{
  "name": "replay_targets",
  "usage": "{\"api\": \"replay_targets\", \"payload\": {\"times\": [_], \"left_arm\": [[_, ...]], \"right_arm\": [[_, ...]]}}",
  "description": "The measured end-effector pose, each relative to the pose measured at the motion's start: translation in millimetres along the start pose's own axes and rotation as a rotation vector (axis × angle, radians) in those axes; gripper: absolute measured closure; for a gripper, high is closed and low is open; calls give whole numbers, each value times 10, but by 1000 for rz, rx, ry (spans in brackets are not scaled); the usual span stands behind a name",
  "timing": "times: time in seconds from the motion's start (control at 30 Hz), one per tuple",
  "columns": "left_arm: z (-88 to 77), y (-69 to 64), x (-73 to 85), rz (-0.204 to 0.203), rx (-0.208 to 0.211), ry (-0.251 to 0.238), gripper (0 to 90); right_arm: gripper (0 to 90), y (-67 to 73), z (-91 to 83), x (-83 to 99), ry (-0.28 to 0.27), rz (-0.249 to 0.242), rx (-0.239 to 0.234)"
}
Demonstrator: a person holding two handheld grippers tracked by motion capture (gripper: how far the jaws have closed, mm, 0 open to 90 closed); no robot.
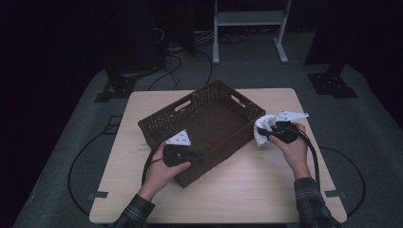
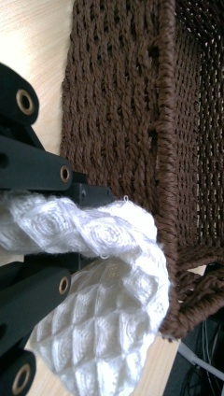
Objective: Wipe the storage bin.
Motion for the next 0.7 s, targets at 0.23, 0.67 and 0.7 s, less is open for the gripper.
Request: {"api": "replay_targets", "payload": {"times": [0.23, 0.67, 0.7], "left_arm": [[0, 0, 0, 1, 0, 0, 746], [2, 0, 0, 1, 0, 1, 746], [2, 0, 0, 1, 1, 1, 746]], "right_arm": [[764, -18, 84, 90, 29, 14, -4], [764, -84, 221, 296, 82, 57, -13], [764, -90, 225, 305, 85, 55, -13]]}}
Point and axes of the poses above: each handheld gripper's, and its own axes: z roughly forward along the jaws, x roughly out of its underside, y roughly to its left, the point moved 7 cm from there along z, roughly forward along the jaws, and after that the axes turned 9 degrees about -x, right-handed, at the moved point
